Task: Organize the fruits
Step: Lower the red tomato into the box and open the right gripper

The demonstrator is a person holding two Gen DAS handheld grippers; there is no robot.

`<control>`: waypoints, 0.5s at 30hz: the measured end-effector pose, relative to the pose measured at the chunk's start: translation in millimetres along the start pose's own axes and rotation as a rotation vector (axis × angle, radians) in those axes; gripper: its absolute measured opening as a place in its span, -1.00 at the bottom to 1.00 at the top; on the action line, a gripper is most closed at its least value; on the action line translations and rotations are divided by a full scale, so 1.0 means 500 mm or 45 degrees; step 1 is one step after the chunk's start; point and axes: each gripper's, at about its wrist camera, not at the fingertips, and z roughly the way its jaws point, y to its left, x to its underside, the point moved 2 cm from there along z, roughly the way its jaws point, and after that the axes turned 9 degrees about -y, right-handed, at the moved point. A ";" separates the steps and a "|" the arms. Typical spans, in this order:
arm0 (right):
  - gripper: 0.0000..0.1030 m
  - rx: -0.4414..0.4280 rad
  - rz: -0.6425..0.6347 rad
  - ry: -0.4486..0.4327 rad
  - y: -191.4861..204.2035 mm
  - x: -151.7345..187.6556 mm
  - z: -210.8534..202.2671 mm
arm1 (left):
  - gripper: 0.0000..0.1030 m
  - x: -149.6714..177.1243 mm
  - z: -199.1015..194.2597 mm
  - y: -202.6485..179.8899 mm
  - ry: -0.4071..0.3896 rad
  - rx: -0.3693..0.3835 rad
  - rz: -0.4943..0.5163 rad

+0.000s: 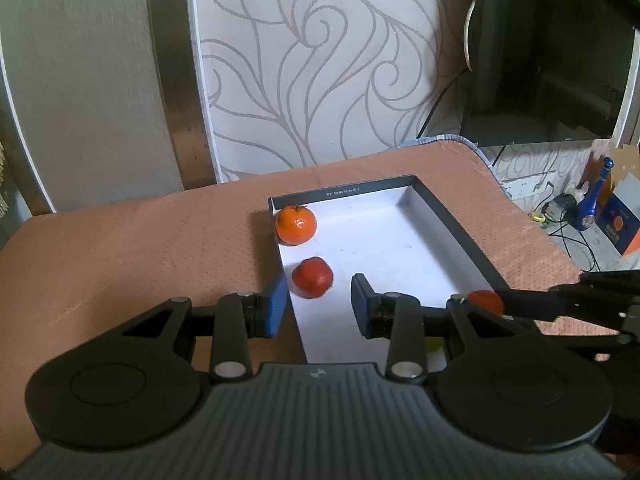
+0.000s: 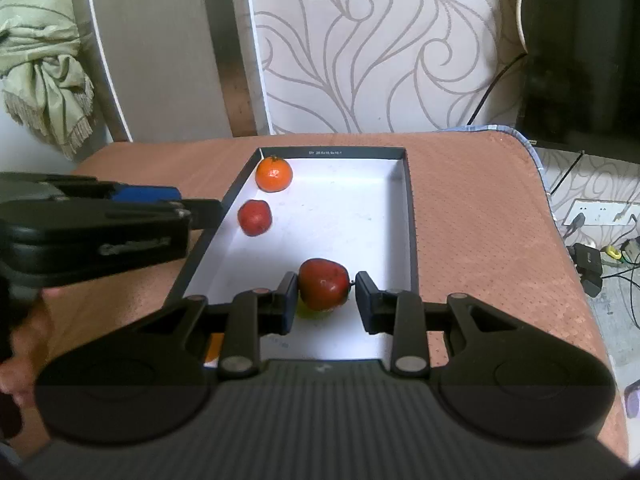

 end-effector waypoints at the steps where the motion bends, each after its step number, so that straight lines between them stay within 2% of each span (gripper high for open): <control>1: -0.33 0.004 -0.002 0.001 0.001 0.000 0.000 | -0.20 -0.001 -0.004 0.001 -0.004 0.002 0.003; 15: -0.31 0.088 0.042 -0.036 0.027 -0.012 -0.009 | -0.18 -0.001 -0.038 0.028 0.025 0.058 0.055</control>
